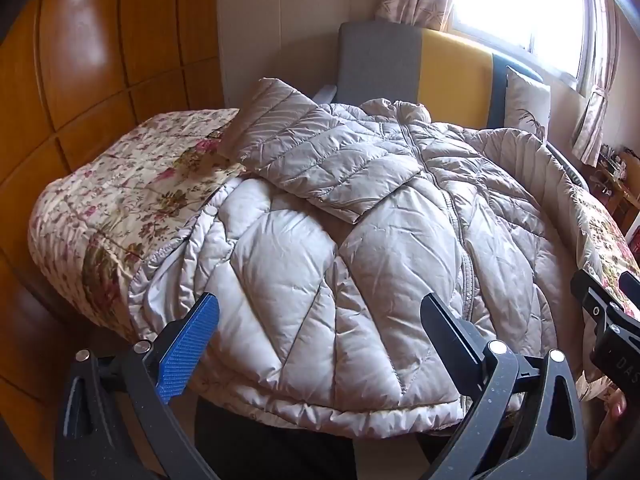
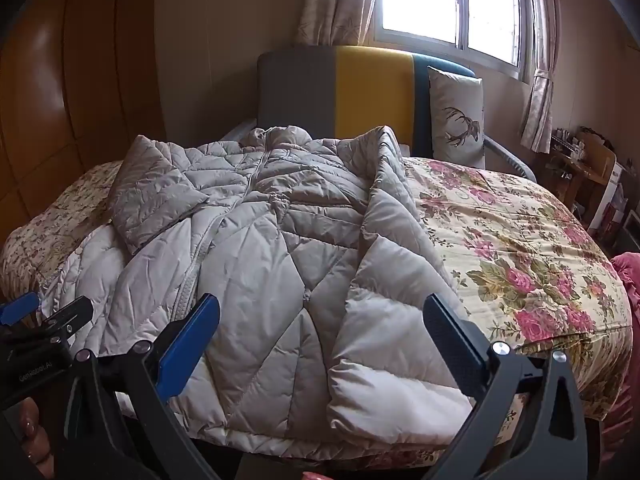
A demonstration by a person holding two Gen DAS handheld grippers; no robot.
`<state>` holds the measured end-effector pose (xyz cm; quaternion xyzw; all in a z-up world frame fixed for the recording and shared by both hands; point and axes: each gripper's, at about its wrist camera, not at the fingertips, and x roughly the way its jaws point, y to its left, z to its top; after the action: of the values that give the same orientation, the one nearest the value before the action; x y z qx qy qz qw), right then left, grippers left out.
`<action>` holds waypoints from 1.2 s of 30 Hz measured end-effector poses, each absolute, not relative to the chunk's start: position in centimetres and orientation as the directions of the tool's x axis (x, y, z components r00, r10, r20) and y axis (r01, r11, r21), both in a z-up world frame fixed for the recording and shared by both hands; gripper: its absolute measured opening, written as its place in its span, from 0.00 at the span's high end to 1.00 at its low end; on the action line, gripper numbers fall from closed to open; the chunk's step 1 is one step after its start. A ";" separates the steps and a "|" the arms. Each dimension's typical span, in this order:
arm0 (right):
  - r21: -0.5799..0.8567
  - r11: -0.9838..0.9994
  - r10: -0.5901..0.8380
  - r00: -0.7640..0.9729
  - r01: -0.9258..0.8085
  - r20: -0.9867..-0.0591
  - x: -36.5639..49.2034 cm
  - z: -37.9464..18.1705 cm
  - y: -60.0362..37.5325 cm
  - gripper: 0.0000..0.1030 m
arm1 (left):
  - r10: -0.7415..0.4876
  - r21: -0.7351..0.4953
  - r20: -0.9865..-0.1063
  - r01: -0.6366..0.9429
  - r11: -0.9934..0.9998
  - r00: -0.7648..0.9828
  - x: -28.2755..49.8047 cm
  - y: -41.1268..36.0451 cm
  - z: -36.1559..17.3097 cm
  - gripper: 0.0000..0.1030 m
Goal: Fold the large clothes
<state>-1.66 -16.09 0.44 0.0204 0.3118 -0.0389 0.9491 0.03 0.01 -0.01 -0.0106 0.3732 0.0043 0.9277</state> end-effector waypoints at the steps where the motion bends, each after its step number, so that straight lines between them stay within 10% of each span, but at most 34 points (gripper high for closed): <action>1: 0.015 0.996 -0.061 0.803 0.087 -0.592 -1.6 0.4 -16.1 0.02 | 0.000 -0.016 -0.692 -0.015 1.000 0.722 0.0 0.0 0.0 0.03; 36: 0.037 0.997 -0.033 0.794 0.070 -0.607 -1.2 0.1 -16.0 0.02 | 0.001 -0.020 -0.704 -0.022 1.000 0.710 0.3 0.4 -0.9 0.03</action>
<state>-1.24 -16.00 0.07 0.0286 0.3199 -0.0272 0.9466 0.34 0.35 -0.85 -0.0135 0.3806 0.0062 0.9246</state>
